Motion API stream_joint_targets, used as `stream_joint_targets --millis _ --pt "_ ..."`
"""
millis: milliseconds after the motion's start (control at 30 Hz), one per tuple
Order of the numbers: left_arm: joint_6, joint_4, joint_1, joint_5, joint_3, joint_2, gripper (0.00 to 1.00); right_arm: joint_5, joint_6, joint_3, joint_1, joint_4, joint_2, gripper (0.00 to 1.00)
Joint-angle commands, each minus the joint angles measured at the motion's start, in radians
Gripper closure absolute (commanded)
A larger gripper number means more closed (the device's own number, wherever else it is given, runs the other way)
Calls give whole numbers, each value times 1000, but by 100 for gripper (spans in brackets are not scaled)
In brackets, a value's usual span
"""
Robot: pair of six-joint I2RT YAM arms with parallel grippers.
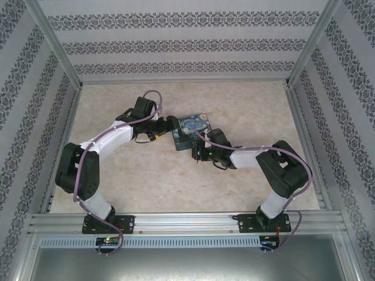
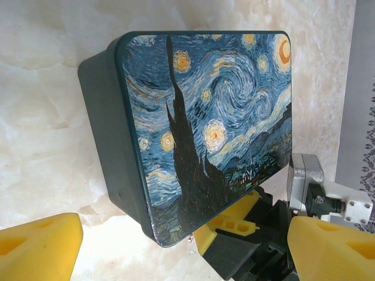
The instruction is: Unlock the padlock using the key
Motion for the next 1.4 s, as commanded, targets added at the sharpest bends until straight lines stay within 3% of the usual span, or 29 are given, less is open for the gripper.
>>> stream_joint_targets --millis 0,467,633,967,1133,1367 --pt "25 -10 17 11 22 7 9 8 -3 8 5 32 36 63" --pt "92 -67 20 -42 56 15 9 17 10 -40 -30 41 1 100" --pt "151 -123 -7 -126 95 18 8 14 14 -61 -52 34 -29 100" --pt "262 -232 -142 -376 178 103 8 7 51 -94 -77 42 -56 100" --pt "260 -228 -179 -404 180 139 9 5 63 -95 -78 42 -58 100" --pt "248 -210 -181 -391 166 148 9 5 60 -109 -88 43 -68 81"
